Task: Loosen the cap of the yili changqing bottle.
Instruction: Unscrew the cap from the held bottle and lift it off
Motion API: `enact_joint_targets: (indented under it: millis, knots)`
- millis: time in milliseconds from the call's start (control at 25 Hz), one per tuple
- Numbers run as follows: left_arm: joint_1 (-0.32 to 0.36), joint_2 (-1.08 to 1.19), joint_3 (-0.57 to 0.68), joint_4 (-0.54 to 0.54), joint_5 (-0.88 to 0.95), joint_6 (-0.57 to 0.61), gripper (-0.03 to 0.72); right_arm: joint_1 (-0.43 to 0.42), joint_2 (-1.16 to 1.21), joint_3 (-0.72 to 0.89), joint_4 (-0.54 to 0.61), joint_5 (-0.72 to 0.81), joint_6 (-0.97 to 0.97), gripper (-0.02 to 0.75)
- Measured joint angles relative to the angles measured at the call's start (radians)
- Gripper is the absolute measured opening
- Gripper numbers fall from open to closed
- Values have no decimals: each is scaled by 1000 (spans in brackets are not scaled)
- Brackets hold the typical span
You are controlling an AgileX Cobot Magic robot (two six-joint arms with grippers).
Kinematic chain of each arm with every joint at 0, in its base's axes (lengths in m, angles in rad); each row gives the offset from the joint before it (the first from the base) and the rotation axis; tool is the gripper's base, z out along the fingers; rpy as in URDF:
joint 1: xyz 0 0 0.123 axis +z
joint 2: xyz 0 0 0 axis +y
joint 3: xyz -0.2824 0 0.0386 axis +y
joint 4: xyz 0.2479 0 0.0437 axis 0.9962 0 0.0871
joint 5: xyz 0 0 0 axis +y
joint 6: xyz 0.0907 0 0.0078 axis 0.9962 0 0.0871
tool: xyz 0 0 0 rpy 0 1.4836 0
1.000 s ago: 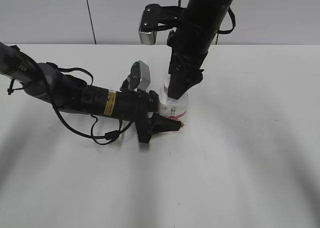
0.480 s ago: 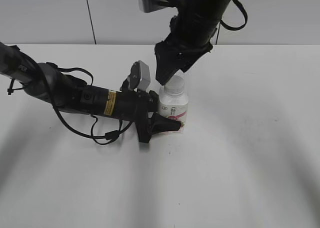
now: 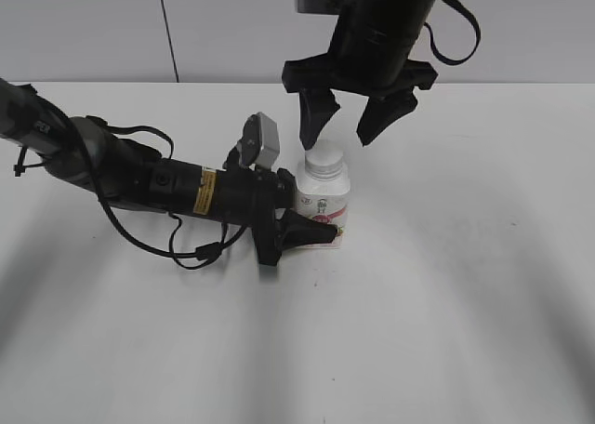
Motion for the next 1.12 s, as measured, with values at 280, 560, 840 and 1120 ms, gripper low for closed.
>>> enact_joint_targets:
  millis: [280,560,840,1120]
  knots:
    - [0,0,0,-1,0,-1,389,0,0,0,-1,-26,92,586]
    - [0,0,0,-1,0,-3,389,0,3,0,9,-65,117,586]
    - [0,0,0,-2,0,-3,389,0,58,-2,27,-53,118,586]
    - [0,0,0,-2,0,-4,389,0,63,-2,30,-52,119,582]
